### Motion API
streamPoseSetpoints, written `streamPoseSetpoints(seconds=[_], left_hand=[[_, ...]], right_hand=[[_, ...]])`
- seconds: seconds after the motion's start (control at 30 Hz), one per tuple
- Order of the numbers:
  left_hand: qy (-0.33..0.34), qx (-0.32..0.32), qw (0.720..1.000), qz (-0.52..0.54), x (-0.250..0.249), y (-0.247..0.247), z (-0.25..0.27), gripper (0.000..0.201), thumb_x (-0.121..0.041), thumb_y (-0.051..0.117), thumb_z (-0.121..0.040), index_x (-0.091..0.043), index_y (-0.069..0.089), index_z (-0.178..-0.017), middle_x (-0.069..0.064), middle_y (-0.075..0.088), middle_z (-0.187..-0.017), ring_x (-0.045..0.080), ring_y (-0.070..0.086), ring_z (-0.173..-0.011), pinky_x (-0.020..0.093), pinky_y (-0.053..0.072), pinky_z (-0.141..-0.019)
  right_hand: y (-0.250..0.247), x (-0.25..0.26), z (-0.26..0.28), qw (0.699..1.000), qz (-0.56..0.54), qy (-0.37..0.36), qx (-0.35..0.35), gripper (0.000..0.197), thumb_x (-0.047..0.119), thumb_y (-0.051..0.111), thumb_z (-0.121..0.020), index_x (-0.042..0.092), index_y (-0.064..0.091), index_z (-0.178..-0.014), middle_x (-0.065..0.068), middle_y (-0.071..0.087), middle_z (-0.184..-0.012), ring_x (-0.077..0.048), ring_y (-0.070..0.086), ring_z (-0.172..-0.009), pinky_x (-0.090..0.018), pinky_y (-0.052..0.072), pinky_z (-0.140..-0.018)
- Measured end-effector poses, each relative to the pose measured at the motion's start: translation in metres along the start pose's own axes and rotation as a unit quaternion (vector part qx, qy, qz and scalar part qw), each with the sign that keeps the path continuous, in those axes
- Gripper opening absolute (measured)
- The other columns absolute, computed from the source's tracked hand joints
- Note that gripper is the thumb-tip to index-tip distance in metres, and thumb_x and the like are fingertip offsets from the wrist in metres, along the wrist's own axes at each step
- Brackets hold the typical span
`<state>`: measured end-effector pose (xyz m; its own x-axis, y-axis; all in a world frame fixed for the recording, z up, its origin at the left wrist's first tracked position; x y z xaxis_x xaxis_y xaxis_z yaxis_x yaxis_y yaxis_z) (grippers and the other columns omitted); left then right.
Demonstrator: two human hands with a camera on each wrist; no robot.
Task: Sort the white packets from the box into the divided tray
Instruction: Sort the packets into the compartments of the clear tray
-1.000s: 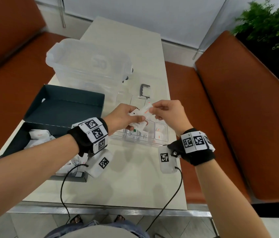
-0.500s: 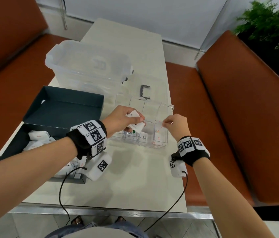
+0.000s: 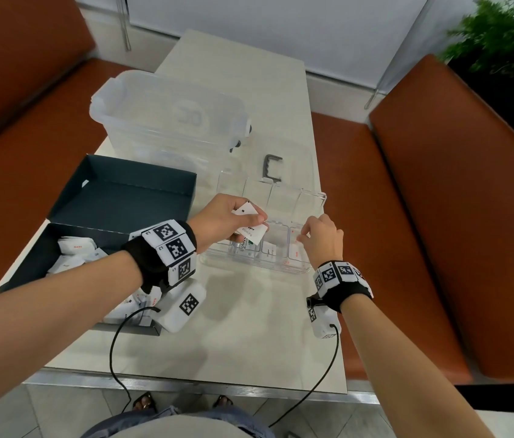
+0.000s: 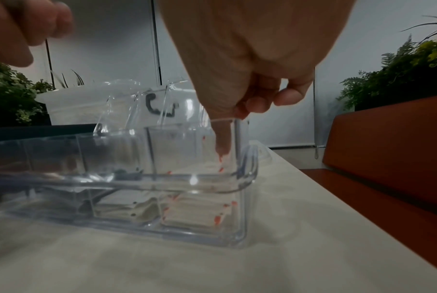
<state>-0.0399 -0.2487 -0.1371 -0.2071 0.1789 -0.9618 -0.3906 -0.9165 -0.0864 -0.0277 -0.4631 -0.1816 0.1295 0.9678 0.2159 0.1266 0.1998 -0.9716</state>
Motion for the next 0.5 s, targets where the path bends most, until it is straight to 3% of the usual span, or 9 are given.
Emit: streamPoseSetpoints(seconds=[0.07,0.2,0.3,0.33,0.4,0.47,0.5], left_hand=[[-0.003,-0.001,1.0,0.007,0.0,0.0,0.0,0.019,-0.019,0.067,-0.09,-0.007,0.072,-0.104,-0.006,0.074,-0.077,0.004,0.064,-0.066,0.02,0.052,-0.057],[-0.023,-0.006,0.999,0.022,0.001,0.0,0.001,0.022,-0.022,0.064,-0.093,-0.006,0.072,-0.106,0.01,0.071,-0.097,0.015,0.062,-0.079,0.019,0.052,-0.058],[-0.046,-0.003,0.998,0.053,0.003,0.0,0.001,0.026,-0.024,0.057,-0.097,-0.004,0.07,-0.108,0.011,0.068,-0.1,0.016,0.06,-0.08,0.017,0.051,-0.055],[-0.054,-0.004,0.996,0.067,0.004,0.001,0.001,0.028,-0.025,0.054,-0.099,-0.004,0.069,-0.109,0.011,0.066,-0.102,0.016,0.059,-0.081,0.017,0.051,-0.055],[-0.066,-0.005,0.993,0.101,0.005,0.003,0.0,0.03,-0.024,0.049,-0.101,-0.002,0.066,-0.112,0.01,0.062,-0.108,0.018,0.057,-0.084,0.017,0.053,-0.058],[-0.078,0.004,0.987,0.144,0.004,0.008,0.0,0.032,-0.023,0.046,-0.102,0.0,0.063,-0.117,0.009,0.057,-0.113,0.018,0.056,-0.086,0.021,0.055,-0.064],[-0.087,0.013,0.982,0.167,0.003,0.011,0.001,0.032,-0.021,0.045,-0.103,0.0,0.061,-0.12,0.01,0.057,-0.115,0.019,0.058,-0.089,0.023,0.057,-0.069]], right_hand=[[0.0,0.0,0.0,1.0,0.002,0.009,0.006,0.007,0.017,0.061,-0.09,0.011,0.062,-0.093,-0.006,0.054,-0.097,-0.026,0.052,-0.089,-0.035,0.031,-0.079],[-0.01,0.003,0.003,1.0,0.004,0.008,0.014,0.006,0.017,0.059,-0.091,0.012,0.061,-0.095,-0.005,0.055,-0.097,-0.025,0.052,-0.089,-0.036,0.034,-0.081],[-0.034,0.018,0.012,0.991,-0.125,-0.007,-0.037,0.007,0.023,0.062,-0.09,0.017,0.059,-0.09,0.001,0.055,-0.083,-0.012,0.054,-0.073,-0.022,0.042,-0.066],[-0.042,0.025,0.018,0.979,-0.195,-0.006,-0.051,0.01,0.028,0.063,-0.09,0.019,0.059,-0.088,0.003,0.057,-0.076,-0.004,0.053,-0.064,-0.015,0.041,-0.057],[-0.052,0.042,0.031,0.947,-0.32,0.007,-0.032,0.016,0.041,0.063,-0.089,0.025,0.058,-0.089,0.006,0.063,-0.069,0.001,0.058,-0.055,-0.011,0.043,-0.049],[-0.047,0.06,0.041,0.909,-0.412,0.028,0.045,0.024,0.044,0.066,-0.086,0.024,0.058,-0.097,0.003,0.07,-0.076,-0.002,0.067,-0.059,-0.017,0.051,-0.053],[-0.044,0.067,0.044,0.889,-0.45,0.037,0.075,0.025,0.037,0.07,-0.085,0.02,0.059,-0.1,0.0,0.072,-0.078,-0.008,0.07,-0.061,-0.022,0.055,-0.055]])
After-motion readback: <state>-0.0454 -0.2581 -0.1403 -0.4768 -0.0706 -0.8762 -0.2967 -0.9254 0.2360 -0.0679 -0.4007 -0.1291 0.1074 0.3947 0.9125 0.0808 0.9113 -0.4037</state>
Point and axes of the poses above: each hand's wrist, its own z-axis away from the middle knuckle, its own y-axis out of the palm, x = y × z, the point moved 7 cm from there along -z, towards the middle knuckle
